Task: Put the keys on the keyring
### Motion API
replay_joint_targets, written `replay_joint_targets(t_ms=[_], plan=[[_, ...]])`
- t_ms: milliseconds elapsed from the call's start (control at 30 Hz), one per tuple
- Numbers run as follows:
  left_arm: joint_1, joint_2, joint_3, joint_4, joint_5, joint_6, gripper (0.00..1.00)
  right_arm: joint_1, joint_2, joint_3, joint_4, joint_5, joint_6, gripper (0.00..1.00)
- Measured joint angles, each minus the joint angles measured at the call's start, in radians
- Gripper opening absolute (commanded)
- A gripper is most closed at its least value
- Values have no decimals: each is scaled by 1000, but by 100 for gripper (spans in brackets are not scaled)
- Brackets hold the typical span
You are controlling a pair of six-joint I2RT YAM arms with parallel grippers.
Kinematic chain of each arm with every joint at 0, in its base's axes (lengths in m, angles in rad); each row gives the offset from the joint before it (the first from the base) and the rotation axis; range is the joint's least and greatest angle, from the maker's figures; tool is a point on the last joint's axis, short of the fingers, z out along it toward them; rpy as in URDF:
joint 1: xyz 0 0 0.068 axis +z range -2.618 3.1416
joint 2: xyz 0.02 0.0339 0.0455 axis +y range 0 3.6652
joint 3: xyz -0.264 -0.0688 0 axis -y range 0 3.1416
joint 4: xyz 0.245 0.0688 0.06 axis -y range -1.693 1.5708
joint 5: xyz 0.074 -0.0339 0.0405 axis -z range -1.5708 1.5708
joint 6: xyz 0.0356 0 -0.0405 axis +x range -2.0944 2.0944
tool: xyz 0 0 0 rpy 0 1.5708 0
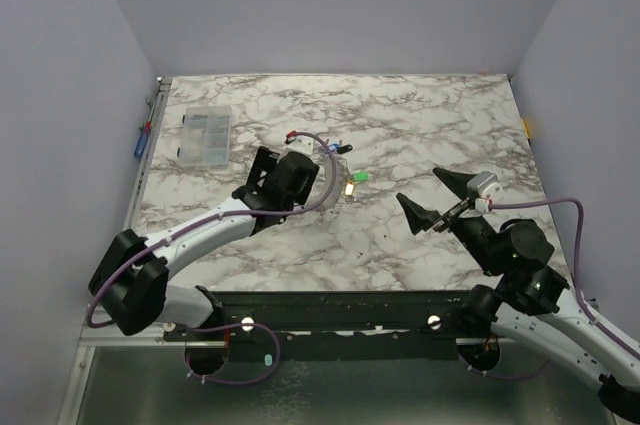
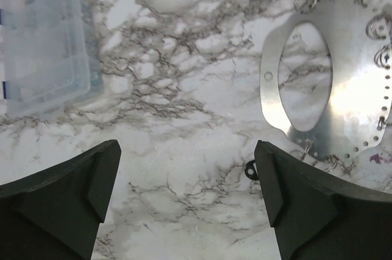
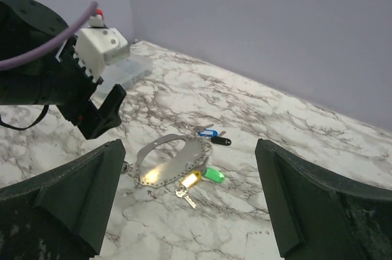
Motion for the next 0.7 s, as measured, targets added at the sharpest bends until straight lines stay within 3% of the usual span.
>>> replay_joint_targets(t_ms=[133,433,700], plan=[[4,-147,-61,74,-81,11,99,0,0,18,10,7,65,100],[10,-599,-368,370,-271,79,99,0,154,164,-61,5,256,100],[12,-756,-426,523,-429,205,99,0,250,162,-76,24,448,100]])
